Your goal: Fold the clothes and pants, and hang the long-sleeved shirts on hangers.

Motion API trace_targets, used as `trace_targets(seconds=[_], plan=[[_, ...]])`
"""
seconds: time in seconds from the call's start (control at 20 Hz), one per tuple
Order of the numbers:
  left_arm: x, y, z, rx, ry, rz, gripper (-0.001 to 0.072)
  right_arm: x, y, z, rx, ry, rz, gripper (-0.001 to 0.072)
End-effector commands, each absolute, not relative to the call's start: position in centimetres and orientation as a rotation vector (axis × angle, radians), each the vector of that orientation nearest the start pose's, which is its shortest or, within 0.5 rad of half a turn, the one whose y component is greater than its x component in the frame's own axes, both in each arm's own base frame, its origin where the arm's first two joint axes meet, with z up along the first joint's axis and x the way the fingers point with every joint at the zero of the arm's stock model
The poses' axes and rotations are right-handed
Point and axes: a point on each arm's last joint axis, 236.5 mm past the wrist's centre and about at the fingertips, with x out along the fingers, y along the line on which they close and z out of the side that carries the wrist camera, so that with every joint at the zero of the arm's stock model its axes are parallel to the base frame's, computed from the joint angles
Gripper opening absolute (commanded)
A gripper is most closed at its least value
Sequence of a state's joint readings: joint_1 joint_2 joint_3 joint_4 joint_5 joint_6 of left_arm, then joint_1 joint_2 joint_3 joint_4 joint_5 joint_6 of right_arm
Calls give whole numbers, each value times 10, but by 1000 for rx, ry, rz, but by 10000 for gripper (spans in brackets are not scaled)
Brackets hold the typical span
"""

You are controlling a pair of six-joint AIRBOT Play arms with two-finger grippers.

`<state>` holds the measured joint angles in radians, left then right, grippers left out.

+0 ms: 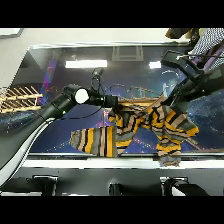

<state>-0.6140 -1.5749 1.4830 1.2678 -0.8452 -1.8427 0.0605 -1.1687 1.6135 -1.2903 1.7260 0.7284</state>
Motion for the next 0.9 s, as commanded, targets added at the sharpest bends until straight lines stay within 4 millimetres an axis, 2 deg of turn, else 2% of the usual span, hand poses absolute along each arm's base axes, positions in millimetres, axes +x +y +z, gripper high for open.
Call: trace_targets(seconds=[0.0, 0.35, 0.85], plan=[[409, -347, 44, -256, 1078, -566, 15, 315, 75, 174, -628, 1087, 796, 23], [429, -324, 46, -283, 1062, -528, 15, 312, 76, 174, -614, 1097, 804, 23], [445, -314, 55, -355, 1028, -518, 15, 311, 77, 174, -612, 1099, 808, 23]])
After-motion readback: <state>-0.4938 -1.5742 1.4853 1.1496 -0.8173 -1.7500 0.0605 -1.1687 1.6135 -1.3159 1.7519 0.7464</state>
